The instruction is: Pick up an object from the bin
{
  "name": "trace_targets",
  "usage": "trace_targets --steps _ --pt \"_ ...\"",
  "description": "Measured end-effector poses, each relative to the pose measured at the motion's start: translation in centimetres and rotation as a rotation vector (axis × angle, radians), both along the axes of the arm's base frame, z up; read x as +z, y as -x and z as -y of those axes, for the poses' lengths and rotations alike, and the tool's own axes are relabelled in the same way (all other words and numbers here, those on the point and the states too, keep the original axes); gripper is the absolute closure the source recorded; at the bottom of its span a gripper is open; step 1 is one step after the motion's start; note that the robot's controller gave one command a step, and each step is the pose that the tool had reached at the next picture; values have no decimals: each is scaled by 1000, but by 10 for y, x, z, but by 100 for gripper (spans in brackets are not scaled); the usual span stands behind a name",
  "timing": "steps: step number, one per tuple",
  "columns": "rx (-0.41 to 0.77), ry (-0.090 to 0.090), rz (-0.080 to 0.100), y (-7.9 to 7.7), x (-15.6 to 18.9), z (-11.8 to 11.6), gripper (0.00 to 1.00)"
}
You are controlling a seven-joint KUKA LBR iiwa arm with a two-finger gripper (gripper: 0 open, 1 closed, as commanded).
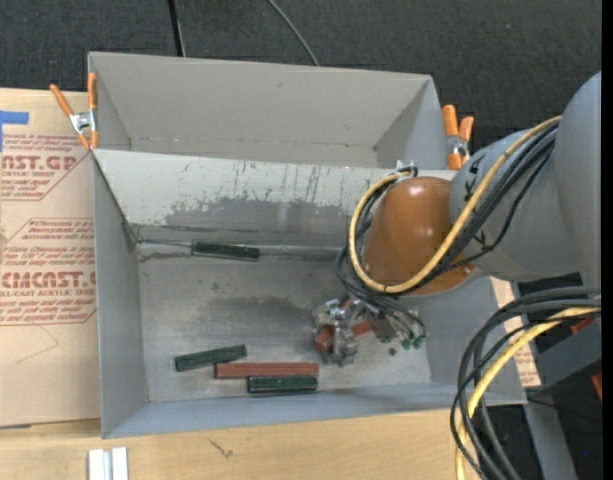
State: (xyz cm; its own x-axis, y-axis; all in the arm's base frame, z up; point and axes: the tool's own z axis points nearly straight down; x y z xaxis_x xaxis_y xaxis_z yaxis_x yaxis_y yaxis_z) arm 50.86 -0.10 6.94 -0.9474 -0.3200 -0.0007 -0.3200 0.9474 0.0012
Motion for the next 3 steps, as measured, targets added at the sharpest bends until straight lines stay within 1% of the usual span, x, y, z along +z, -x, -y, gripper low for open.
trace_targets --steps 1,2,3 --pt "0 0 0 0 0 0 100" --pt "-101 1 4 -45 151 0 100" --pt "-101 1 3 -44 150 0 0"
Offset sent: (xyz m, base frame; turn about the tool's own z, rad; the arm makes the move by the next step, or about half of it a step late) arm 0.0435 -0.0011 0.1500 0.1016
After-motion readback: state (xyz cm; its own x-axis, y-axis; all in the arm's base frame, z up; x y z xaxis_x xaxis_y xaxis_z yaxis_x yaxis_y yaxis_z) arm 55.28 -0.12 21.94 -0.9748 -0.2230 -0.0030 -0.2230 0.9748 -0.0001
